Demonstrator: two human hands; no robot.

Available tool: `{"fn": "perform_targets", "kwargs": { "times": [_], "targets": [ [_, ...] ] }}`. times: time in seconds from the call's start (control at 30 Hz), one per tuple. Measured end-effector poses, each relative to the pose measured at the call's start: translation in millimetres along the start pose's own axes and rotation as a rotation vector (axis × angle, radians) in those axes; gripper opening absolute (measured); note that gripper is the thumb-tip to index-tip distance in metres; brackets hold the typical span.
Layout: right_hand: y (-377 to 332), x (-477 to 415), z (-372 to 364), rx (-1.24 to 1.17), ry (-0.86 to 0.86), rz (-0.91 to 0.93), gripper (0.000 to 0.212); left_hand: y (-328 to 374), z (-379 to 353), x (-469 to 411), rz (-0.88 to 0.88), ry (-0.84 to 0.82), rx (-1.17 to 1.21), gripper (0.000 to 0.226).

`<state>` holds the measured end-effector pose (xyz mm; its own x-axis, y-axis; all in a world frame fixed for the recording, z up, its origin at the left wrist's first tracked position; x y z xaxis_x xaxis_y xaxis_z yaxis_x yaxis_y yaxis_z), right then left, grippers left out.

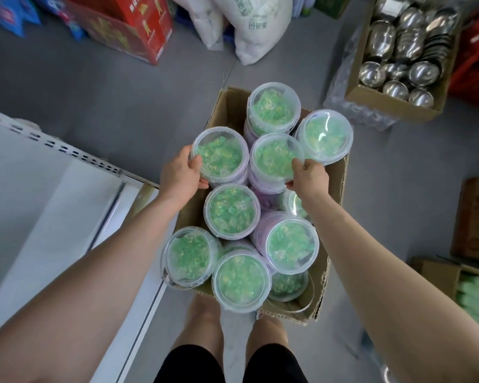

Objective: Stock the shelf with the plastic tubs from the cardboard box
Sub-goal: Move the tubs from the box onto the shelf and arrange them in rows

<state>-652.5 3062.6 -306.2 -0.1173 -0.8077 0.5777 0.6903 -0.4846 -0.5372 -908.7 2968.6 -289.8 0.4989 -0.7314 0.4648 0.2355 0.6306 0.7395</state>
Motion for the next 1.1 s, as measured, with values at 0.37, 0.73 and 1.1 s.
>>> {"fn": "perform_targets", "kwargs": {
  "times": [0.37, 0.73, 1.1],
  "targets": [
    [-6, 50, 70, -0.248, -0.179, -0.176, 0.02, 49, 46, 98, -0.043, 0.183, -0.035, 0.026],
    [7, 76, 55, -0.166, -0.391, -0.225, 0.009, 25, 66, 194, -0.028, 0.3, 0.018, 0.022],
    [-22, 99, 41, -0.2, -0.399, 0.185, 0.027, 20, 75, 202, -0.057, 0.284, 0.057, 0.026]
  ]
}}
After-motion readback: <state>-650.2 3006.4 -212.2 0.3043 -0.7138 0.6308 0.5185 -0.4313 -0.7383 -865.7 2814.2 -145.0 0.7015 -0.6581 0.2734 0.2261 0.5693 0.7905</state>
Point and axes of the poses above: each hand's wrist, its own x-axis away from the middle knuckle, its own z-axis out of the back of the hand, y = z × x, the point moved 5 cm from there along -x, towards the middle knuckle, and after that the axes turned 6 degrees about x, right-handed, at the moved point
